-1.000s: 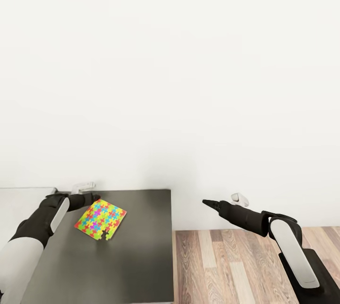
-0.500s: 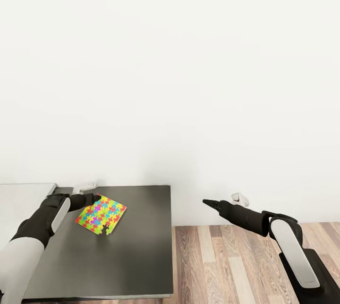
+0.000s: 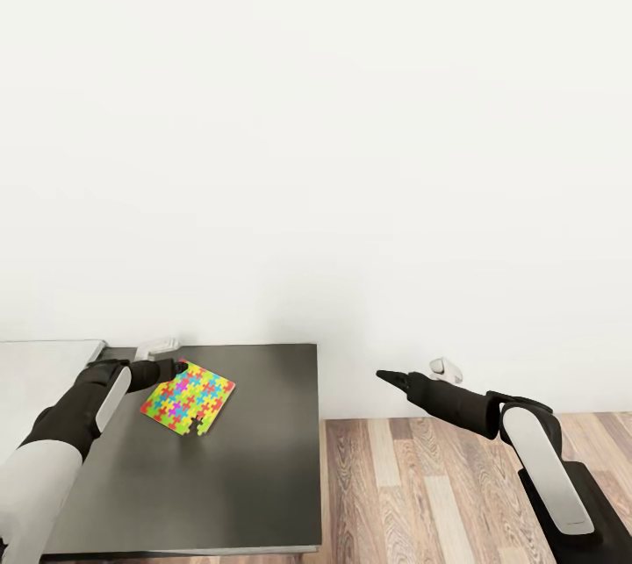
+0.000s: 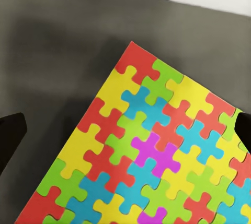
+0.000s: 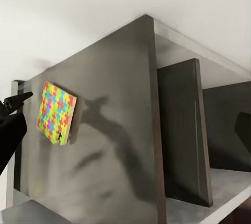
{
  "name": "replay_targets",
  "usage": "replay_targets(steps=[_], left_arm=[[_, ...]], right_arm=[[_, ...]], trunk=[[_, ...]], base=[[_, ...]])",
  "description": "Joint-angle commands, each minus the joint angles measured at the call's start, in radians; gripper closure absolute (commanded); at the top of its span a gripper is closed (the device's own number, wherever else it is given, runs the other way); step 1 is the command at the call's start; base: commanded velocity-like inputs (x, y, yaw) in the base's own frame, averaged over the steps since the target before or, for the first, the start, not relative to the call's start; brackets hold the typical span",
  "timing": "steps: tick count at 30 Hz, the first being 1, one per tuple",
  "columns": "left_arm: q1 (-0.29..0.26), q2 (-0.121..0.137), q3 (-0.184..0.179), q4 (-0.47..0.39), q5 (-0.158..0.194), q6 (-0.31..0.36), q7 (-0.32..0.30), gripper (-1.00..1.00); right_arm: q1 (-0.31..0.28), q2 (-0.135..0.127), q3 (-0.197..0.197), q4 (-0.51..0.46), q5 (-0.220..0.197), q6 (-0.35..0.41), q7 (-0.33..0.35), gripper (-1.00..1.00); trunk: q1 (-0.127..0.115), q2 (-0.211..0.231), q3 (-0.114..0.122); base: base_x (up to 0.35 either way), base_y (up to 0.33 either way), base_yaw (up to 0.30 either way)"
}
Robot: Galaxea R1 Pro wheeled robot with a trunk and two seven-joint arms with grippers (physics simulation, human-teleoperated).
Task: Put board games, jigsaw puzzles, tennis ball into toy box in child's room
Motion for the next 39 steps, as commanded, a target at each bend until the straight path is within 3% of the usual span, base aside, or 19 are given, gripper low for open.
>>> replay_targets(steps=[1,18,39], left_arm=[[-0.001,0.000,0.003,-0.001,0.001,0.006,-0.004,-1.00],[0.000,0.000,0.003,-0.001,0.001,0.006,-0.002,-1.00],[0.000,0.000,0.003,-0.001,0.001,0.006,-0.004,-1.00]], right_arm=[[-0.001,-0.001,0.001,-0.001,-0.004,0.003,-0.004,-1.00],[-0.001,0.001,0.003,-0.001,-0.004,0.003,-0.004,-1.00],[0.001,0.001,0.005,-0.001,-0.004,0.003,-0.004,-1.00]], trunk=[[0.001,-0.002,-0.002],[0.001,-0.002,-0.003],[0.001,-0.002,-0.035]], base=[[0.000,0.000,0.000],[0.000,0.000,0.000],[0.000,0.000,0.000]])
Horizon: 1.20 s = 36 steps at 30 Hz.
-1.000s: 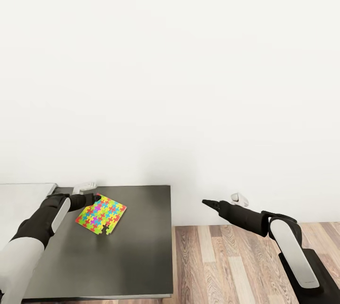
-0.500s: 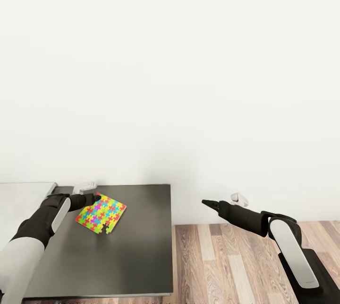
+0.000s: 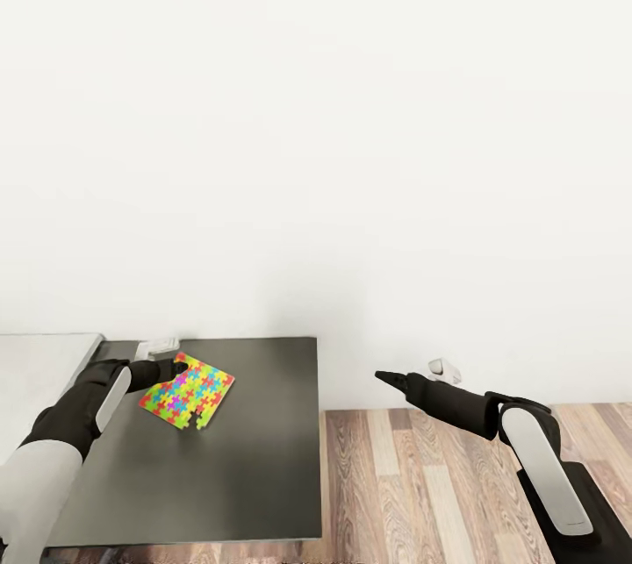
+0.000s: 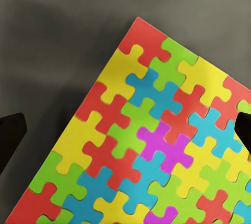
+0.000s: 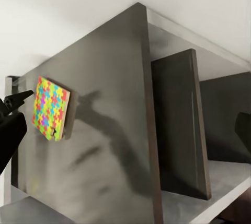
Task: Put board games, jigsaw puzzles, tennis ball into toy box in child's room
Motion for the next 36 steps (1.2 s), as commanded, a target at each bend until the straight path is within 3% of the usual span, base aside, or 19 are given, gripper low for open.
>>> replay_targets(steps=[1,30,36], left_arm=[[-0.001,0.000,0.003,-0.001,0.001,0.006,-0.004,-1.00],[-0.001,0.004,0.005,0.016,0.002,0.014,-0.016,-1.00],[-0.002,0.010,0.008,0.048,0.000,0.018,-0.080,-1.00]], right_arm=[[-0.001,-0.001,0.001,-0.001,-0.004,0.003,-0.004,-1.00],[-0.001,-0.001,0.001,-0.001,-0.004,0.003,-0.004,-1.00],[-0.001,-0.001,0.001,-0.001,-0.004,0.003,-0.004,-1.00]], trunk=[[0.001,-0.002,-0.003],[0.001,-0.002,-0.014],[0.001,-0.002,-0.014]], base=[[0.000,0.000,0.000],[0.000,0.000,0.000],[0.000,0.000,0.000]])
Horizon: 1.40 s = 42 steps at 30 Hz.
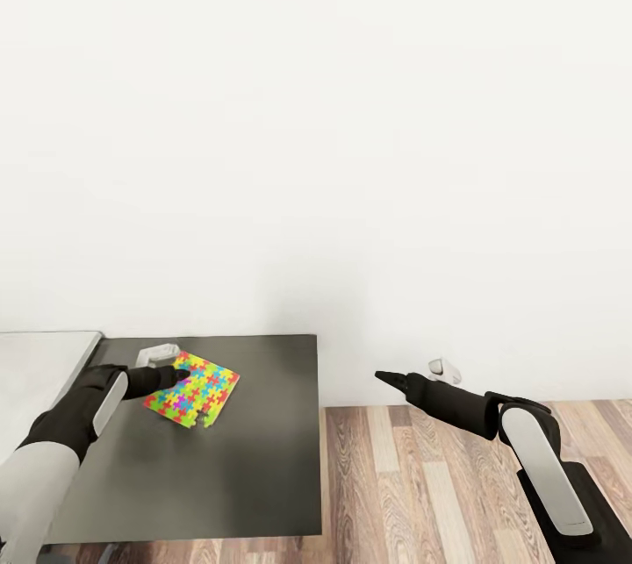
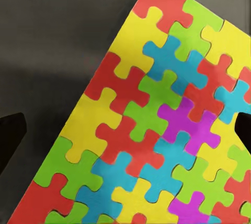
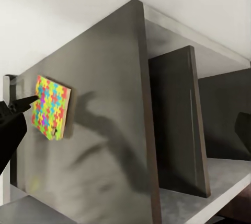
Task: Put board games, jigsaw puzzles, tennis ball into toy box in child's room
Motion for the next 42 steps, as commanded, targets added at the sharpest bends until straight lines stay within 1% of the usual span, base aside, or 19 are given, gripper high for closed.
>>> replay_targets(steps=[1,11,17,26,37,42], left_arm=[[-0.001,0.002,0.003,0.000,0.002,0.007,-0.007,-1.00],[-0.001,0.005,0.003,0.001,0.001,0.007,-0.014,-1.00],[-0.001,0.005,0.003,0.001,0.002,0.007,-0.015,-1.00],[-0.001,0.005,0.002,0.001,0.004,0.005,-0.016,-1.00],[-0.001,0.005,0.001,0.001,0.005,0.006,-0.016,-1.00],[-0.001,0.005,0.001,0.001,0.005,0.005,-0.016,-1.00]], right_arm=[[-0.001,-0.001,0.001,-0.001,-0.004,0.003,-0.004,-1.00],[-0.001,0.001,0.002,-0.001,-0.004,0.003,-0.004,-1.00],[-0.001,0.000,0.002,-0.001,-0.004,0.003,-0.004,-1.00],[-0.001,-0.001,0.002,-0.001,-0.004,0.003,-0.004,-1.00],[-0.001,-0.001,0.002,-0.001,-0.004,0.003,-0.004,-1.00],[-0.001,-0.001,0.002,-0.001,-0.004,0.003,-0.004,-1.00]], trunk=[[0.001,-0.002,-0.002],[0.001,-0.002,-0.009],[0.001,-0.002,-0.010],[0.001,-0.002,-0.010],[0.001,-0.002,-0.010],[0.001,-0.002,-0.010]], base=[[0.000,0.000,0.000],[0.000,-0.007,0.000],[0.000,-0.202,0.000],[0.000,-0.061,0.000],[0.000,-0.173,0.000],[0.000,-0.013,0.000]])
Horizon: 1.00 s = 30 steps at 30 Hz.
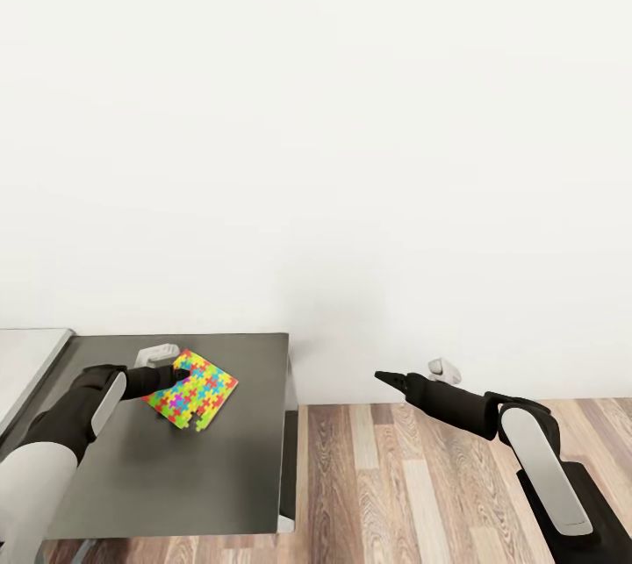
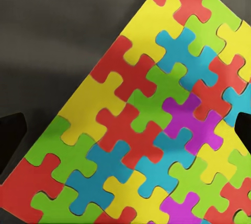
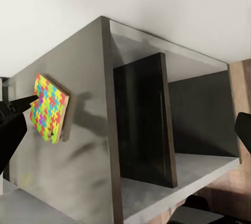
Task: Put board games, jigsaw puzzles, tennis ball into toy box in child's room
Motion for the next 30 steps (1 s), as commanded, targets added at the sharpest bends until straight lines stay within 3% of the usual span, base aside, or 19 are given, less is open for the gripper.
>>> replay_targets(steps=[1,7,30], left_arm=[[-0.001,0.000,0.003,-0.001,0.002,0.007,-0.003,-1.00],[-0.001,-0.002,0.004,-0.001,0.002,0.007,-0.003,-1.00],[-0.001,-0.002,0.005,-0.001,0.002,0.008,-0.003,-1.00]], right_arm=[[-0.001,-0.001,0.001,-0.001,-0.004,0.003,-0.004,-1.00],[-0.001,-0.001,0.001,-0.001,-0.004,0.003,-0.004,-1.00],[-0.001,0.000,0.001,-0.001,-0.004,0.003,-0.004,-1.00]], trunk=[[0.001,-0.002,-0.002],[0.001,-0.002,-0.002],[0.001,-0.002,-0.002]], base=[[0.000,-0.003,0.000],[0.000,-0.030,0.000],[-0.024,-0.156,0.000]])
